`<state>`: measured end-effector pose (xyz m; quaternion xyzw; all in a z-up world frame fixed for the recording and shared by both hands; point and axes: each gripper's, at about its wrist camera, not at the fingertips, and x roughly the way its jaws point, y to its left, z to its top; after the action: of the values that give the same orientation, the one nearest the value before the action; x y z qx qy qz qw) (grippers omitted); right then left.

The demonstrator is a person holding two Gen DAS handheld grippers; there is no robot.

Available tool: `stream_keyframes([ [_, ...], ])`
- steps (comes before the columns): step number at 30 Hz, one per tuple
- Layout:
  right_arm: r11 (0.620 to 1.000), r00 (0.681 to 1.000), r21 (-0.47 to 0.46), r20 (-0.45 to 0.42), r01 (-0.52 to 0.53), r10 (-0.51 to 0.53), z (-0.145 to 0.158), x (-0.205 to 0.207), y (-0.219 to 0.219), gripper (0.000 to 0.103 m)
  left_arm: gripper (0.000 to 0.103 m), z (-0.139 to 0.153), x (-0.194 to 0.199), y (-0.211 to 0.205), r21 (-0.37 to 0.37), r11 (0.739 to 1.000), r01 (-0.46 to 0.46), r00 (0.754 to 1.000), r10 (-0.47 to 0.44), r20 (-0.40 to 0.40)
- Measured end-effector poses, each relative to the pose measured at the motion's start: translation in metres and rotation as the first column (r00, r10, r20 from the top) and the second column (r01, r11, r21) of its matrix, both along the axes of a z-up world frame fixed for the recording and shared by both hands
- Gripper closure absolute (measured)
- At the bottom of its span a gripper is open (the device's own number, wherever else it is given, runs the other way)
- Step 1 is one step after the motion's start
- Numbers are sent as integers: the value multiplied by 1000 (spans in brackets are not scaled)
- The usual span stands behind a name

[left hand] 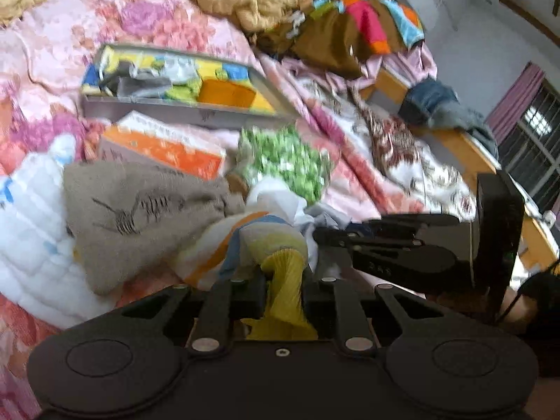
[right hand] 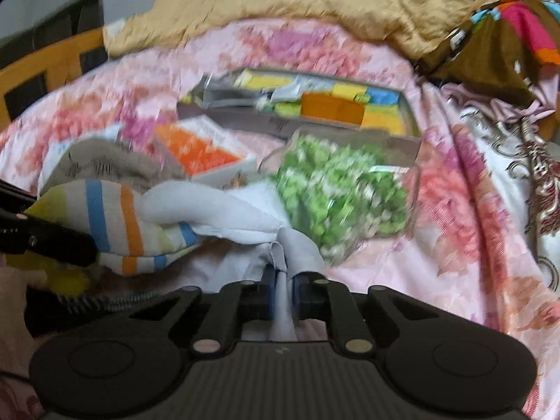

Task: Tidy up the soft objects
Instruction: 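Grasp the yellow striped towel with the left tool while the right grasps the grey cloth, then lift and carry the towel and grey cloth with both tools over the tray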

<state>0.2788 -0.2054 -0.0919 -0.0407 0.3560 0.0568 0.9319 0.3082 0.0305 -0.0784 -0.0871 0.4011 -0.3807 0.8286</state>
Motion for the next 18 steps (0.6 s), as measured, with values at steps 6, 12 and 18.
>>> stream_keyframes([
  [6, 999, 996, 40, 87, 22, -25, 13, -4, -8, 94, 84, 16, 10, 10, -83, 996, -28, 999, 30, 25],
  [12, 991, 987, 122, 147, 53, -71, 24, -5, -20, 94, 84, 36, 21, 19, -172, 984, -38, 997, 48, 54],
  [18, 974, 979, 218, 178, 63, -103, 31, -4, -32, 94, 84, 53, 33, 19, -253, 967, -21, 995, 45, 88],
])
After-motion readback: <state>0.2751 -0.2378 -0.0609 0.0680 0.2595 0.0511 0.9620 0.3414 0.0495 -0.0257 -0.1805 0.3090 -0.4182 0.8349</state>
